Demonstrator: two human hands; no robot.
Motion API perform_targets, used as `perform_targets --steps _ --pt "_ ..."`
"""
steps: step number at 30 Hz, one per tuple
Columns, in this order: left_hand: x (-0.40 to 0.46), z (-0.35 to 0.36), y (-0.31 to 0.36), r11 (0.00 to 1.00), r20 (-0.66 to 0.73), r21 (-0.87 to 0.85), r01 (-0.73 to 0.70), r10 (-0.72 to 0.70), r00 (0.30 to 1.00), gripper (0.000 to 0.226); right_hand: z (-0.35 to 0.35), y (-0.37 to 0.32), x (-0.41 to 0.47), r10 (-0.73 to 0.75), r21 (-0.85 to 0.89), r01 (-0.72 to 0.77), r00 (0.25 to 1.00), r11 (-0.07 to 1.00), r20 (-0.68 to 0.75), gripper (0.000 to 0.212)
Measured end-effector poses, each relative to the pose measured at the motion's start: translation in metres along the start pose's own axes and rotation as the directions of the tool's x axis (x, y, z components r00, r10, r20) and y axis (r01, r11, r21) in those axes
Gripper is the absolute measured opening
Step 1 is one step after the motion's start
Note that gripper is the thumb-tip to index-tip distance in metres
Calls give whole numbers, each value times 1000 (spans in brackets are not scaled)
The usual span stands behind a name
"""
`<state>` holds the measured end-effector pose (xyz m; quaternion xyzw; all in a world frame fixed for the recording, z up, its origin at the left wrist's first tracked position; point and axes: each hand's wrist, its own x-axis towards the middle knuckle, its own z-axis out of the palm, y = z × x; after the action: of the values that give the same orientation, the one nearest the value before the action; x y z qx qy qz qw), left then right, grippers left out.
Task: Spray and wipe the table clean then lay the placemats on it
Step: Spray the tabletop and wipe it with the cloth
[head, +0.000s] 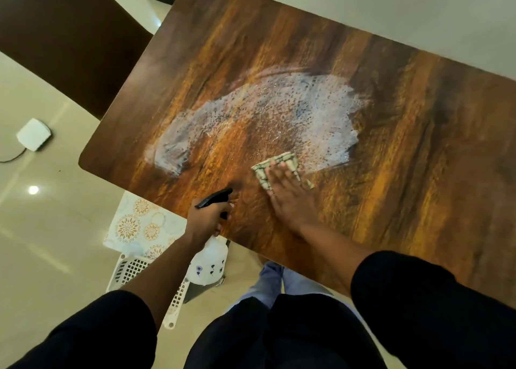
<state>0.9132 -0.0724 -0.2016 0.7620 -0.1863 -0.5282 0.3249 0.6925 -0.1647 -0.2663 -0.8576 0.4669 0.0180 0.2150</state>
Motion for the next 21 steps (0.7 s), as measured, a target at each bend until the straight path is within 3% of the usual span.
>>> perform_targets --steps 3,6,9,12,15,18,21 --pt "2 23 17 999 29 43 -30 29 999 14 -21 62 0 231 2 -231 972 973 -54 62" --pt "2 48 34 995 70 67 -73 69 995 8 -42 118 -2 447 71 -442 890 894 -92 62" --pt "3 70 45 995 93 56 -82 77 993 10 -54 146 0 536 115 -526 838 843 -98 62" --pt "4 89 52 997 104 34 -68 64 993 10 -51 128 6 584 131 -570 804 811 -114 63" --pt "4 101 56 998 109 15 -64 62 992 26 -41 87 8 486 145 -473 871 869 -74 64" --pt "7 108 59 998 82 26 -50 48 996 21 -20 46 -2 144 30 -143 989 989 -22 63" --pt "13 114 59 998 43 52 -35 32 999 22 -4 32 -14 -94 -4 94 996 996 5 58"
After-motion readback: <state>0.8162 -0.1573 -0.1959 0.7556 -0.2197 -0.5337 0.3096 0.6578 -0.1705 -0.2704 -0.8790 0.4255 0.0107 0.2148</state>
